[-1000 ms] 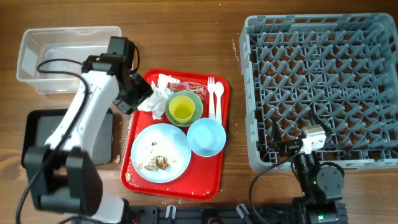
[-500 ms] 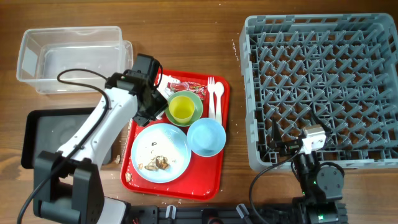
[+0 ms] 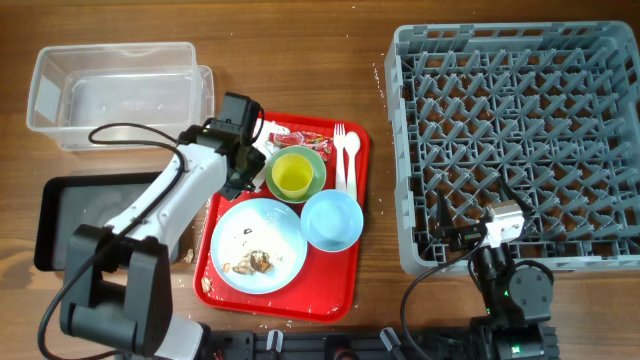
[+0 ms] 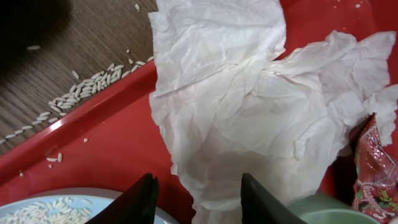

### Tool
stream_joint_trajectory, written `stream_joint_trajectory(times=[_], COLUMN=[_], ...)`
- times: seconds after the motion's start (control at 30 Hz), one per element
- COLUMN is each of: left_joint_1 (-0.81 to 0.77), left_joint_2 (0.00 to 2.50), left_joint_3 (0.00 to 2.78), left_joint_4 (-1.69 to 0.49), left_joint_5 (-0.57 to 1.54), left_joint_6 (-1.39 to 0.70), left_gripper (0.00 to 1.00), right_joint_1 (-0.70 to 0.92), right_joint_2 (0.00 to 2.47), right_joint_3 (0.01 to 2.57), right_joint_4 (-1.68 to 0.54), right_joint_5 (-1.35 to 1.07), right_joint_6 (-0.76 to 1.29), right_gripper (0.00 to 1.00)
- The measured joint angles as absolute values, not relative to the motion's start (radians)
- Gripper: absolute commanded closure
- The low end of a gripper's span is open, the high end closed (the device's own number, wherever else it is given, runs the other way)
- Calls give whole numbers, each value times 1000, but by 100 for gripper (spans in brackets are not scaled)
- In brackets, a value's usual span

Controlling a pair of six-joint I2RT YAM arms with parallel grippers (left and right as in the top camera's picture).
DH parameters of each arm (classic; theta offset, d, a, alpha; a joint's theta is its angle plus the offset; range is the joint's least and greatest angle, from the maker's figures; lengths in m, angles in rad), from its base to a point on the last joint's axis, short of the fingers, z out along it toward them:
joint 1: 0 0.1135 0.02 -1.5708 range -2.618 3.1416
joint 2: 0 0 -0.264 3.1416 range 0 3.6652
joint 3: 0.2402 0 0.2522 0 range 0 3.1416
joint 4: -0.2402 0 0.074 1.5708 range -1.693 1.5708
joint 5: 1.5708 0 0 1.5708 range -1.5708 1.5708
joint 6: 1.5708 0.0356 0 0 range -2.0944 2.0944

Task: Sort waste into correct bins and load items into the dishwasher rack
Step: 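Close the left gripper on the white napkins and lift them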

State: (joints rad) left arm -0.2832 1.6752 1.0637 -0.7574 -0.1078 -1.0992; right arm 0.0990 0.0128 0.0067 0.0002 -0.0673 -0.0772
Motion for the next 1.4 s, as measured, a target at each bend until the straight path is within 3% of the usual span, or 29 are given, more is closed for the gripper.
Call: stream_joint_trajectory(times=[0.23, 0.33, 0.47, 0.53, 0.57, 0.6, 0.9, 1.23, 1.4], left_joint_1=[-283, -283, -283, -284, -284, -284, -286, -286, -286], left_joint_2=[1691, 1691, 1691, 1691, 1691, 1691, 1664, 1306, 1224], left_joint_3=[1064, 1064, 1063, 1059, 1053, 1047, 1039, 1039, 1038], left_joint_4=[-705, -705, -704, -702, -700, -698, -705, -719, -668], left_joint_5=[-115, -115, -115, -115, -115, -115, -95, -91, -205], left_joint_6=[-1143, -1149, -1155, -1155, -1156, -1159, -1161, -1126, -1119], left_gripper=[55, 67, 67, 75, 91, 96, 96, 96, 96], right_joint_1=[99, 99, 99, 99, 99, 99, 99, 99, 99], right_joint_2=[13, 13, 13, 13, 13, 13, 13, 13, 13], right_joint_3=[7, 7, 7, 7, 7, 7, 7, 7, 7], right_joint_4=[0, 0, 0, 0, 0, 0, 0, 0, 0], right_joint_5=[-67, -67, -67, -67, -67, -67, -67, -67, -67], right_joint_6=[-77, -77, -77, -77, -77, -77, -77, -77, -77], right_gripper=[0, 0, 0, 0, 0, 0, 0, 0, 0])
